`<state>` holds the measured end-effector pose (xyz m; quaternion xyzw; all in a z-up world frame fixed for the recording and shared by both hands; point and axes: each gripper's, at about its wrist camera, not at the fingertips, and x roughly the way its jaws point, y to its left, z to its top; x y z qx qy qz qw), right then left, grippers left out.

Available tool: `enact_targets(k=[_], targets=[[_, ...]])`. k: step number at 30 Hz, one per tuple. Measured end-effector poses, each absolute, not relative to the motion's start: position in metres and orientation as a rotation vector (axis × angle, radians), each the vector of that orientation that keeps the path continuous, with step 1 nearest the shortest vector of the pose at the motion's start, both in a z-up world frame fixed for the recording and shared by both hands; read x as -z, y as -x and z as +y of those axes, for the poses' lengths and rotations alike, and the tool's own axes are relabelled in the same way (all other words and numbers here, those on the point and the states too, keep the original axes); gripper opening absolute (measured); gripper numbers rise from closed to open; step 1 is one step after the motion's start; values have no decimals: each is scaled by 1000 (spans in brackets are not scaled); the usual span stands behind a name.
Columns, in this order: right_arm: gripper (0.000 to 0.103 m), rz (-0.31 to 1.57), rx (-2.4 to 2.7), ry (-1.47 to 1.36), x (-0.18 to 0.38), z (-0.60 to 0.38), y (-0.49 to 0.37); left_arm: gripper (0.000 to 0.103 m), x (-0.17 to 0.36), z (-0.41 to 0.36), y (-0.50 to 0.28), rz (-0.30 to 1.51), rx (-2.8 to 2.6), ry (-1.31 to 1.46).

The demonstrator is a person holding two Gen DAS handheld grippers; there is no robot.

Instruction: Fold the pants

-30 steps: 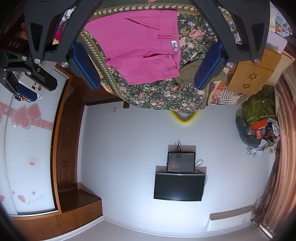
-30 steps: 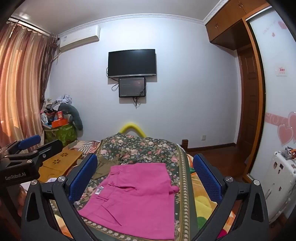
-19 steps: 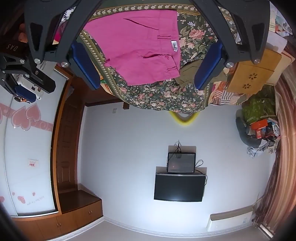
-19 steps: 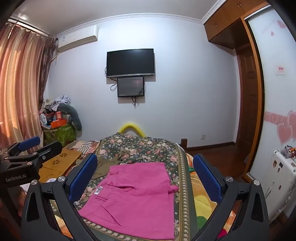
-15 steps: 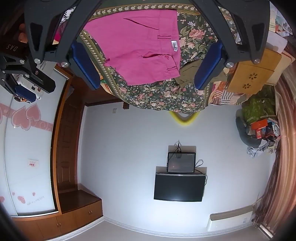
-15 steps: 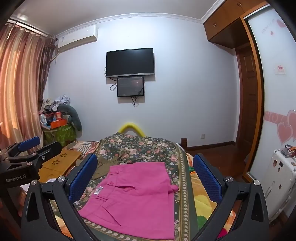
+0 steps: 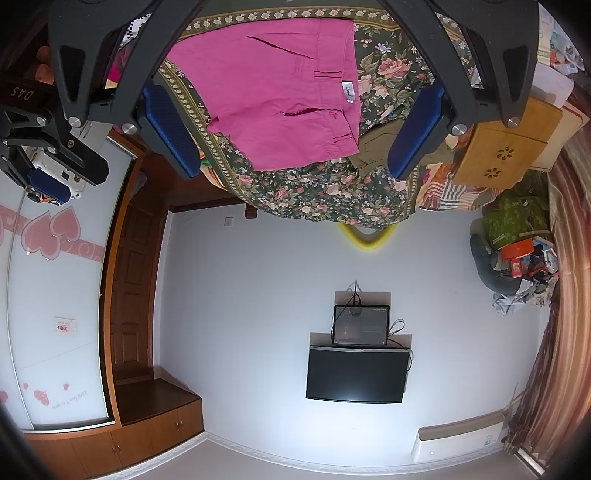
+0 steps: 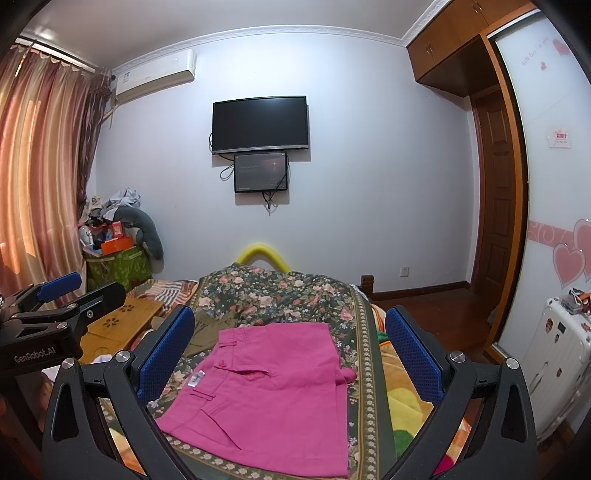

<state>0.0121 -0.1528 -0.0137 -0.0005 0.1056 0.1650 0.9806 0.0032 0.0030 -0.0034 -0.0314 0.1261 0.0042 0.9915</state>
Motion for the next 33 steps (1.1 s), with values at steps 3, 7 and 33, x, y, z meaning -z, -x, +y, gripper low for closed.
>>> enact_targets(k=[3, 7, 33], targets=[[103, 214, -331, 1, 13, -152, -12, 103, 5, 2, -3, 251, -12, 59], [103, 215, -330, 2, 12, -152, -11, 103, 7, 0, -4, 251, -11, 53], [103, 216, -334, 0, 9, -152, -11, 103, 1, -6, -2, 244, -14, 41]])
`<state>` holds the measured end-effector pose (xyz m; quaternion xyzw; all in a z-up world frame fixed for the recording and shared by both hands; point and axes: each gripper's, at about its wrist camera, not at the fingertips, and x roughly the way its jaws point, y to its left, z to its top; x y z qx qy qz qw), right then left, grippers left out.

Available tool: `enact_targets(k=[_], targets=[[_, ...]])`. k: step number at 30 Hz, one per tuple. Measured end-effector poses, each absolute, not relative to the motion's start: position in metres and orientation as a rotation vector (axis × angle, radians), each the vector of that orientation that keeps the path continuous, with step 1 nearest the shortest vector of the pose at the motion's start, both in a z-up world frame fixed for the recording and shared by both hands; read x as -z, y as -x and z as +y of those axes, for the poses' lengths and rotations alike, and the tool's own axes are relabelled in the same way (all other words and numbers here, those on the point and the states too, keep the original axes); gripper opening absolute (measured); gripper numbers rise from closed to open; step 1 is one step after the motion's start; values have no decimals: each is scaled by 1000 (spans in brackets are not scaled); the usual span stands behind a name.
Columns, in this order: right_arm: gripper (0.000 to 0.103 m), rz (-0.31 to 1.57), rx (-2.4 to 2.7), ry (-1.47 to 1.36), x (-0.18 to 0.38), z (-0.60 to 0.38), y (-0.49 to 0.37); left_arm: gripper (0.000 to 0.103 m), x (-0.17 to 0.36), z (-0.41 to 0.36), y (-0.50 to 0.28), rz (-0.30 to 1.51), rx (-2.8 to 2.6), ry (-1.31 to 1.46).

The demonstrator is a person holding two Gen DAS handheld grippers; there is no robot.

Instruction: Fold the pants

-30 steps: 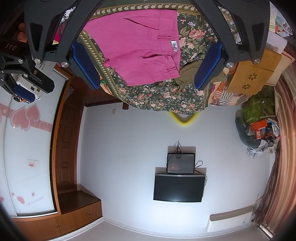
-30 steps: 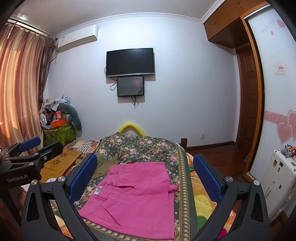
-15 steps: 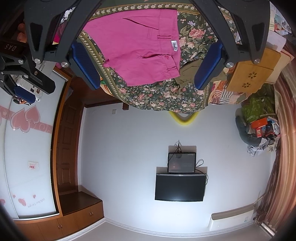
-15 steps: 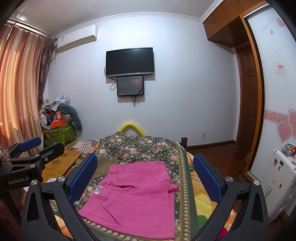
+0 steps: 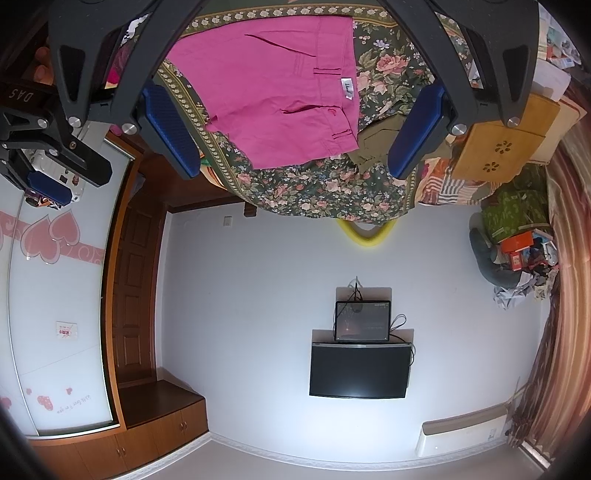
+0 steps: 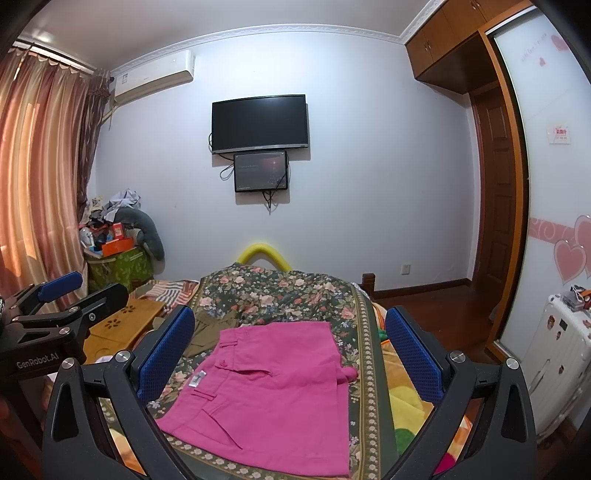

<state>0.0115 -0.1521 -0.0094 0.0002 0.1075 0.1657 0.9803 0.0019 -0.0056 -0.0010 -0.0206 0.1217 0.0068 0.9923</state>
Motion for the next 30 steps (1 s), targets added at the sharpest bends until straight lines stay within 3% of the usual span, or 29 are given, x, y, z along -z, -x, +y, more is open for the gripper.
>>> enact_targets(k=[18, 30], targets=[[103, 220, -337, -1, 11, -152, -11, 103, -2, -3, -3, 241, -28, 29], [103, 325, -298, 3, 34, -152, -48, 103, 19, 2, -33, 313, -47, 24]])
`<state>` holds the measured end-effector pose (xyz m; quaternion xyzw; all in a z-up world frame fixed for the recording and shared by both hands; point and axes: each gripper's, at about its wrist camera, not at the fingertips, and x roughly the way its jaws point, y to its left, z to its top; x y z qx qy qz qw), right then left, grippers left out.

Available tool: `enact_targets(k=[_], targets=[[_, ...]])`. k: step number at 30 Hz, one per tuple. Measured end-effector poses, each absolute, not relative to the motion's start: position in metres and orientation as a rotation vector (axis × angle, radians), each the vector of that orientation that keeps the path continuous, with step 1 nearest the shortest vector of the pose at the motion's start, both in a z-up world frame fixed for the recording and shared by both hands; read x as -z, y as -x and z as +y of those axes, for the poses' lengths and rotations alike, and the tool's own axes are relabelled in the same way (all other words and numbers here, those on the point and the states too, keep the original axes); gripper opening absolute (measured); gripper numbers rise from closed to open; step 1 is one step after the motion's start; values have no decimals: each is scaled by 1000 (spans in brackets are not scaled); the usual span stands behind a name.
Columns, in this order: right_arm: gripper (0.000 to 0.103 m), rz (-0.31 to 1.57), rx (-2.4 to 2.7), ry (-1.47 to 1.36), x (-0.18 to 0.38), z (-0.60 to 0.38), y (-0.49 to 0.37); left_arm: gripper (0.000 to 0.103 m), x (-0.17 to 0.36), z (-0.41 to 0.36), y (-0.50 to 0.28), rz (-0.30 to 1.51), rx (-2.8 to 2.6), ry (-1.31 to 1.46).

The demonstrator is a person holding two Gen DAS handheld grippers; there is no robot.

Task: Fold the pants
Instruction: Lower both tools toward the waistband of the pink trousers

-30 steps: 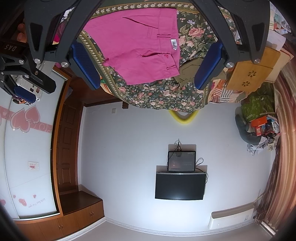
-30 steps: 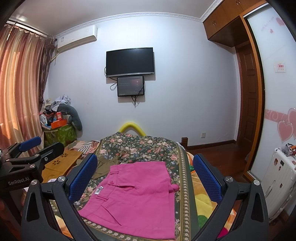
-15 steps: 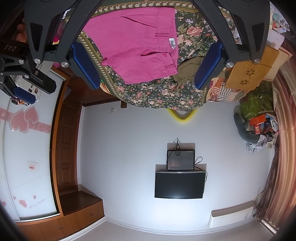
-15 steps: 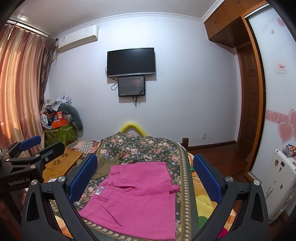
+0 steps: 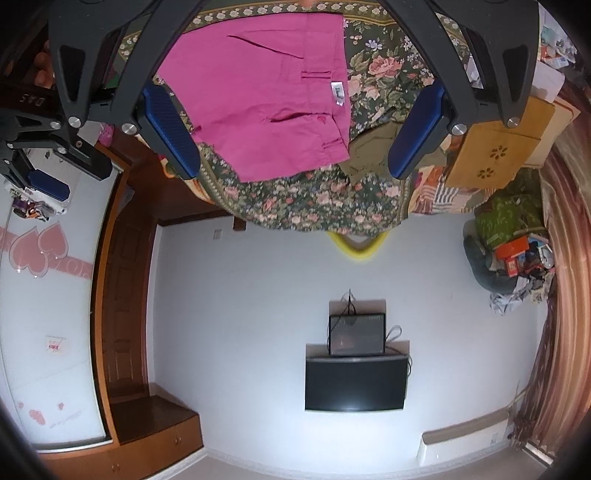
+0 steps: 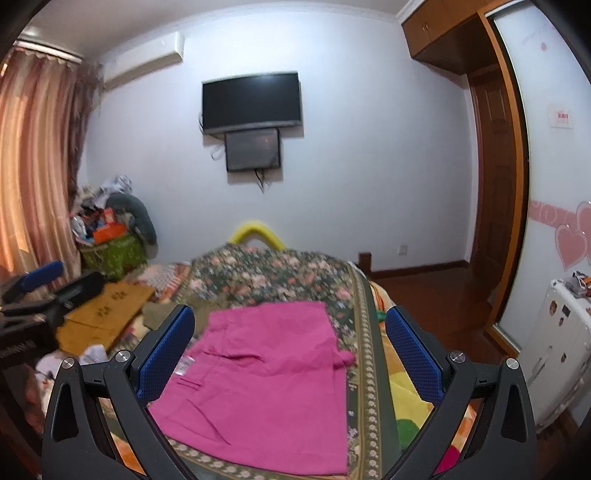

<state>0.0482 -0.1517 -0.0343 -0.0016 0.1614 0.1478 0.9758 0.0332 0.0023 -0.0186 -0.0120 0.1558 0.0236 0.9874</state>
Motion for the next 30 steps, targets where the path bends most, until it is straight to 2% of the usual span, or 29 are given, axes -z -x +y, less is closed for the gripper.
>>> enact_targets(k=[10, 24, 30], targets=[[103, 508, -209, 98, 93, -163, -115, 103, 72, 32, -108, 479, -72, 26], [102, 870, -298, 117, 191, -173, -204, 103, 191, 78, -223, 862, -116, -29], [99, 885, -369, 78, 197, -171, -237, 84, 215, 81, -250, 946, -65, -28]])
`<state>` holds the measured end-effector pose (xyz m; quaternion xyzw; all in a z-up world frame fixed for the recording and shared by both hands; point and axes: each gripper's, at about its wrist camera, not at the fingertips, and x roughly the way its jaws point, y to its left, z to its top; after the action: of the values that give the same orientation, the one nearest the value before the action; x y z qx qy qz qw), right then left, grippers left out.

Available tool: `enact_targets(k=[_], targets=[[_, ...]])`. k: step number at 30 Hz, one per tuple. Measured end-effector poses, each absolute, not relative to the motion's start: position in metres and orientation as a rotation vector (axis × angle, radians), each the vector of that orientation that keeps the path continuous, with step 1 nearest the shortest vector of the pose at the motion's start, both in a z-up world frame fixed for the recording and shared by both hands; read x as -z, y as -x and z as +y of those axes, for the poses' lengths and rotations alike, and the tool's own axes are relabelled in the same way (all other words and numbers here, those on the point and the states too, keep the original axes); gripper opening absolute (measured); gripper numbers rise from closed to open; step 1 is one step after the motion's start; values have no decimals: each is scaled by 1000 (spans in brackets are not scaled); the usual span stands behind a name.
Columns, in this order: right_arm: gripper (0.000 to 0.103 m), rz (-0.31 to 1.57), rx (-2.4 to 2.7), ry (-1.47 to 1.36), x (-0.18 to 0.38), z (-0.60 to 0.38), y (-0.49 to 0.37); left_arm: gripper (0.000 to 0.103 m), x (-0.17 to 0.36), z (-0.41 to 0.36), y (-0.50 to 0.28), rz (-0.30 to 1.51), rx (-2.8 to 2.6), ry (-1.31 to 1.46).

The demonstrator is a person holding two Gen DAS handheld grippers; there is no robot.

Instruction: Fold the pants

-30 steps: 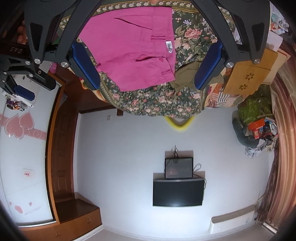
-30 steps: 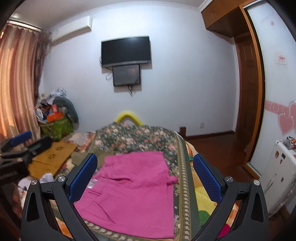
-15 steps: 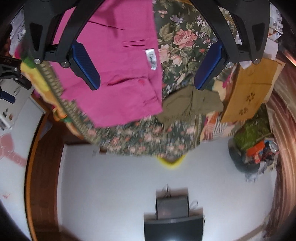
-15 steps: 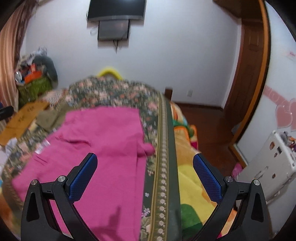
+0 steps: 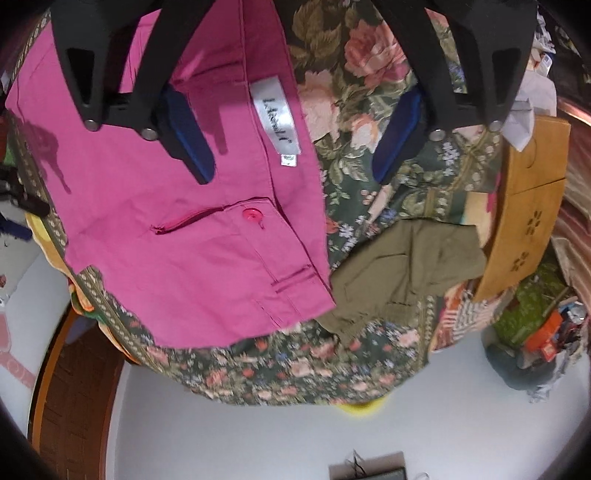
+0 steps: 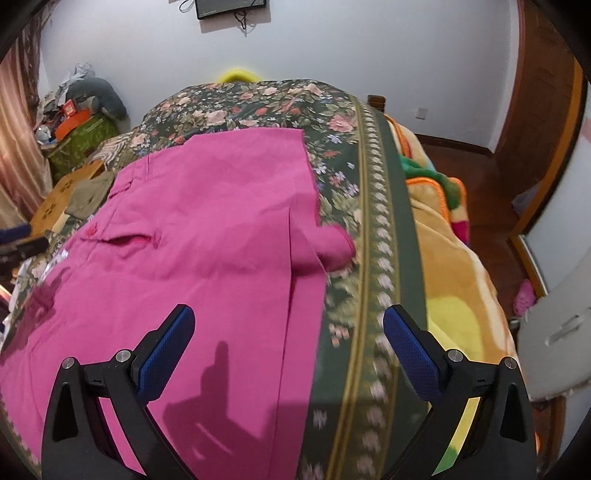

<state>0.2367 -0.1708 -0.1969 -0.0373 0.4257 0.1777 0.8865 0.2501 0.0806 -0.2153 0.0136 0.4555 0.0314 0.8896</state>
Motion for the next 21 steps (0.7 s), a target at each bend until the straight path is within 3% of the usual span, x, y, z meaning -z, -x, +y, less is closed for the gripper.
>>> enact_targets(k=[3, 6, 8, 12, 14, 16, 18, 19, 21], targets=[[89, 886, -403, 73, 198, -164, -255, 77, 222, 78, -261, 975, -21, -17], [81, 889, -427, 72, 201, -158, -270, 60, 230, 79, -272, 1018, 31, 22], [69, 902, -441, 73, 203, -153, -281, 45, 238, 81, -280, 1056, 54, 56], [57, 936, -484, 60, 214, -147, -294, 37, 252, 83, -290, 1118, 93, 116], [42, 966, -502, 48, 221, -144, -300, 36, 255, 83, -292, 1114, 103, 142], [35, 999, -512, 19, 228, -141, -305, 34, 255, 84, -295, 1119, 115, 159], [24, 1001, -509, 1, 232, -140, -305, 17, 256, 85, -298, 1128, 116, 165], [13, 996, -508, -3, 232, -140, -305, 9, 257, 85, -299, 1140, 121, 172], [9, 989, -498, -7, 231, -141, -304, 8, 256, 83, -299, 1139, 108, 164]])
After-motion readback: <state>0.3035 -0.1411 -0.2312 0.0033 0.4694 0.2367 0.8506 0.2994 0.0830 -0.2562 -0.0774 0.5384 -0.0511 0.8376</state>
